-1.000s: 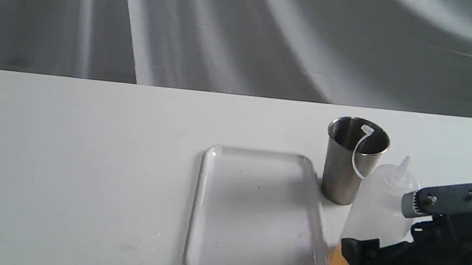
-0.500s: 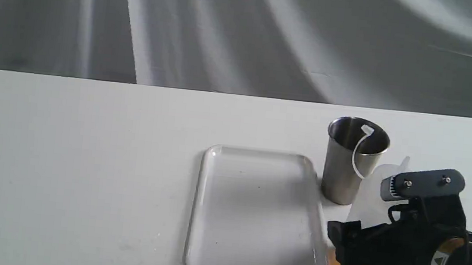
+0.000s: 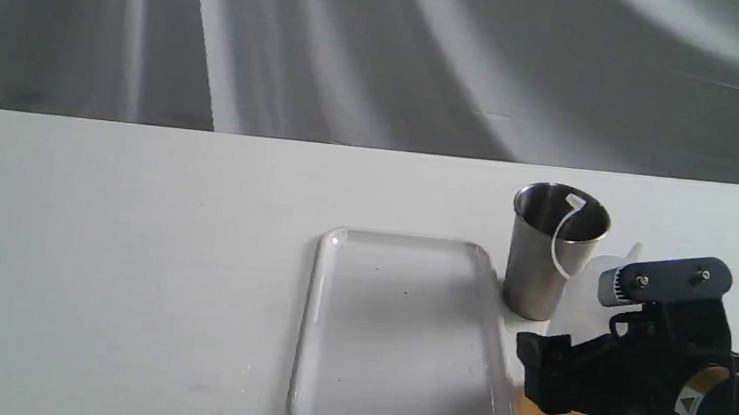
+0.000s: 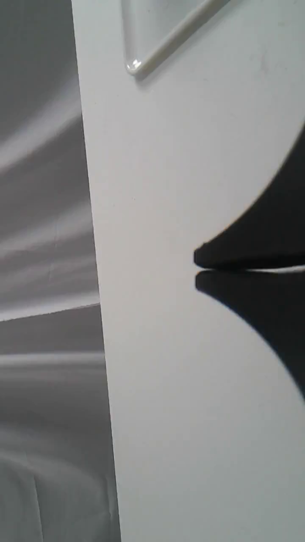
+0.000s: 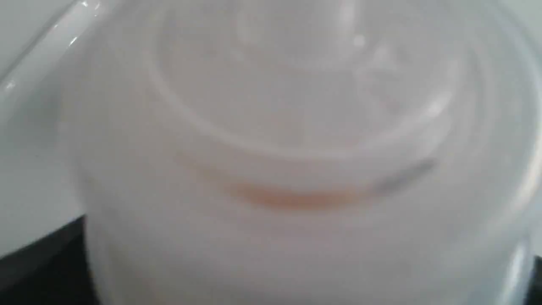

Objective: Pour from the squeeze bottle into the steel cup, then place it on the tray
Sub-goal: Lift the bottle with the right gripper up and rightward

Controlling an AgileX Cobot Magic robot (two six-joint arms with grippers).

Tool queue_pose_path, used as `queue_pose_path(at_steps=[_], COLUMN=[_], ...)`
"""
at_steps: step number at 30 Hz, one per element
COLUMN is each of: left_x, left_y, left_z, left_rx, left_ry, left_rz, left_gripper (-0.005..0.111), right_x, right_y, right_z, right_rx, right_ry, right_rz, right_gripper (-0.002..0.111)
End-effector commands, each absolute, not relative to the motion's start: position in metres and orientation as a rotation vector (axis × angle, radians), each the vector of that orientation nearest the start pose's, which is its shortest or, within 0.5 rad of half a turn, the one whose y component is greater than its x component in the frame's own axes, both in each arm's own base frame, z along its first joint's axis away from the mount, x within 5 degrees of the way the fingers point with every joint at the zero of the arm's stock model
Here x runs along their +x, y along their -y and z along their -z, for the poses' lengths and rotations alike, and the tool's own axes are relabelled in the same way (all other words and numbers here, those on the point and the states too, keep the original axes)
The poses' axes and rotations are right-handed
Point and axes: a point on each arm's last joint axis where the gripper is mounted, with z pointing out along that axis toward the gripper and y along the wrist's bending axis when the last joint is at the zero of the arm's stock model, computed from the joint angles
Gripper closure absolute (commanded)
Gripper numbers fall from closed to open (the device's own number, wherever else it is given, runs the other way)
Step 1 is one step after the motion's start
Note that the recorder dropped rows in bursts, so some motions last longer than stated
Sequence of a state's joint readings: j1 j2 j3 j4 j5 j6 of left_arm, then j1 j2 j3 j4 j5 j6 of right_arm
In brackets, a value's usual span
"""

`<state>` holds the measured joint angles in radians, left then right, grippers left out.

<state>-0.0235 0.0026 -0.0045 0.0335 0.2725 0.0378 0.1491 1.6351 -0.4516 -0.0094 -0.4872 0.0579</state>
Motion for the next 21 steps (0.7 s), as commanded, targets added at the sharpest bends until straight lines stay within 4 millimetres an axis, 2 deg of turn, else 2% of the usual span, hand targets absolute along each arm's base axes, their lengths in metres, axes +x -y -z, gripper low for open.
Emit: queue_pose_path(at_steps=[1,13,17,21], left_x=[0.055,0.055,0.055,0.055], left_y=[0.0,0.0,0.0,0.0], left_z=[-0.189,-0.189,-0.189,-0.189], left_rx=[0.071,0.069,0.072,0.072], left_ry=[-1.748,-1.748,-1.748,-1.748], left_rz=[-0.04,-0.038,-0.041,-0.041], left_gripper=[0.107,0.107,0.107,0.107], right_x=[0.264,0.265,0.263,0.255], right_y=[-0.041,-0.041,-0.041,-0.04], right_z=[-0.139,-0.141,-0.152,-0.174], right_rx=[-0.119,-0.06,0.002,0.004], right_ry=[-2.159,-2.148,-2.119,-2.088], right_rz=[-0.123,-0.156,-0.193,-0.197], right_gripper=[0.037,0.09,0.099,0.1])
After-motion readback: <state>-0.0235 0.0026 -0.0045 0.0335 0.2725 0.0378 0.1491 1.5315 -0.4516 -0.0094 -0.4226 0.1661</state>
